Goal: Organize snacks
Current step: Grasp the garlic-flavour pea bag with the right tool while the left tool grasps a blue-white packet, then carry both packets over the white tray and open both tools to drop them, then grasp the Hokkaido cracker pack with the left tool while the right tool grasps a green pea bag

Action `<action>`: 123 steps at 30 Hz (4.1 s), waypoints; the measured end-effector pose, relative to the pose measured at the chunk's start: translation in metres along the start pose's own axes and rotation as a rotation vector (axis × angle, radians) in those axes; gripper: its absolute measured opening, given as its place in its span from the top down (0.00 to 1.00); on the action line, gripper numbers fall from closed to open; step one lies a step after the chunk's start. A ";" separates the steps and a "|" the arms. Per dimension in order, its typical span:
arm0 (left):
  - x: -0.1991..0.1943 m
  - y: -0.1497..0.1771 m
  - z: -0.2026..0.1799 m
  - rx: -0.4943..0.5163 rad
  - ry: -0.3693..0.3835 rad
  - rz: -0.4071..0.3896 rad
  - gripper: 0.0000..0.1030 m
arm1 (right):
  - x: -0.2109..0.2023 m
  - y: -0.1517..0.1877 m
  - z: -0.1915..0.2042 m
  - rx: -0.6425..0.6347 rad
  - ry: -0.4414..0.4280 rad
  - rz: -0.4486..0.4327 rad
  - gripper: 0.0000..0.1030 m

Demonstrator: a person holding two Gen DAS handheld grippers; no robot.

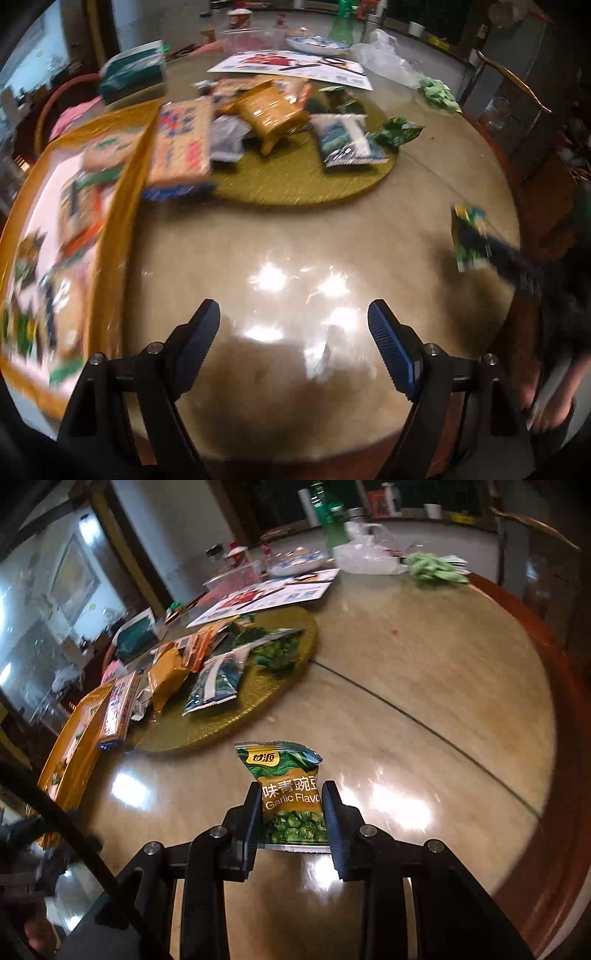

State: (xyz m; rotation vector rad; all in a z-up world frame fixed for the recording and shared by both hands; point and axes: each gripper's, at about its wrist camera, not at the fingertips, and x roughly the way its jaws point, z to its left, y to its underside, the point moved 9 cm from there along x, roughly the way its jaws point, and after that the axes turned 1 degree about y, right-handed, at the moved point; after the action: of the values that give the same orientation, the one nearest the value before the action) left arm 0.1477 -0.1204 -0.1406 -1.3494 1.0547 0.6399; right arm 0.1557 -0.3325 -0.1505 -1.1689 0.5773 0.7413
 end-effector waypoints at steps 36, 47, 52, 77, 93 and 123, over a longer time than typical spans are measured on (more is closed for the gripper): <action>0.001 0.046 -0.005 0.101 -0.036 0.008 0.44 | 0.000 -0.008 -0.017 0.056 0.071 -0.055 0.69; -0.002 0.058 0.006 0.106 -0.052 -0.003 0.28 | 0.002 -0.007 -0.010 0.030 0.023 -0.042 0.69; -0.003 0.055 0.006 0.095 -0.057 -0.017 0.41 | 0.002 -0.006 -0.008 0.013 0.026 -0.038 0.70; -0.149 0.031 0.214 -0.356 -0.132 -0.353 0.57 | -0.002 0.020 0.259 -0.318 -0.446 0.124 0.73; -0.069 -0.049 0.328 -0.388 -0.138 -0.203 0.57 | 0.106 -0.014 0.343 -0.388 -0.193 0.177 0.70; -0.056 0.030 0.106 -0.190 0.009 -0.118 0.22 | 0.018 0.021 0.113 -0.064 -0.205 0.089 0.31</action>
State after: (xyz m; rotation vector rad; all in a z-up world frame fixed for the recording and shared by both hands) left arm 0.1222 -0.0015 -0.1156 -1.5683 0.9320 0.6586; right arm 0.1537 -0.2166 -0.1427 -1.1151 0.4384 0.9492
